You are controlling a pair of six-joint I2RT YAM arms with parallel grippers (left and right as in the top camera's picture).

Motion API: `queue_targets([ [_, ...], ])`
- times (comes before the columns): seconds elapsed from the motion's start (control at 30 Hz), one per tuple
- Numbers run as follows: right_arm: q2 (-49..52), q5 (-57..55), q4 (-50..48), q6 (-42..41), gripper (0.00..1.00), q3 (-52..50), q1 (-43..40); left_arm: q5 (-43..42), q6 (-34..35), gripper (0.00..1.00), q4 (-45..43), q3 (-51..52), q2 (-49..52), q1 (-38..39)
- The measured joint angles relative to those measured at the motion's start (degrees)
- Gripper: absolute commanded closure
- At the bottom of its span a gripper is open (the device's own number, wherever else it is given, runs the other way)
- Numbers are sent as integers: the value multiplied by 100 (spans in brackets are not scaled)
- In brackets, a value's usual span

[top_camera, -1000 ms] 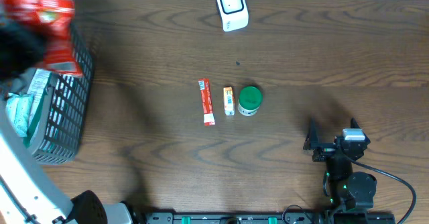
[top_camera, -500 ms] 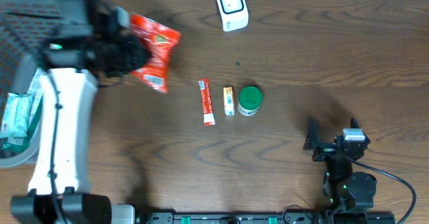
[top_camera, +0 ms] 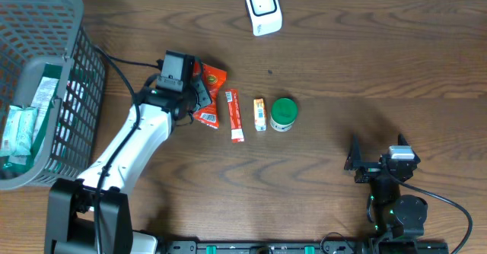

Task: Scan the item barcode
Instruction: 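Lift the red bag out and carry it toward the scanner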

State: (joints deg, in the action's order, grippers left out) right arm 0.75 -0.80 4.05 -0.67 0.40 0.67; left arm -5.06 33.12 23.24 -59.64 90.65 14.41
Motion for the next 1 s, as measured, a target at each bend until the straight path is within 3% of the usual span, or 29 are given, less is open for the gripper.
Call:
queue_targets([
  [0.33,-2,-2,0,0,1,0,0,369,166,92,-376,446,468,4],
  [0.43,0,-2,0,0,1,0,0,229,203,87,-704,461,855,4],
  [0.47,0,-2,0,0,1,0,0,184,210,83,-850,459,903,0],
  [0.5,0,-2,2,0,1,0,0,144,210,65,-949,459,929,0],
  [0.53,0,-2,0,0,1,0,0,105,216,54,-1027,461,944,0],
  [0.67,0,-2,0,0,1,0,0,46,2,28,-1115,435,938,2],
  [0.77,0,-2,0,0,1,0,0,22,-170,27,-942,323,855,2],
  [0.87,0,0,0,0,1,0,0,-28,-308,51,-837,186,568,2],
  [0.93,0,-2,0,0,1,0,0,-96,-413,80,-739,127,328,0],
  [1.0,0,-2,0,2,1,0,0,-144,-446,89,-575,72,129,0],
])
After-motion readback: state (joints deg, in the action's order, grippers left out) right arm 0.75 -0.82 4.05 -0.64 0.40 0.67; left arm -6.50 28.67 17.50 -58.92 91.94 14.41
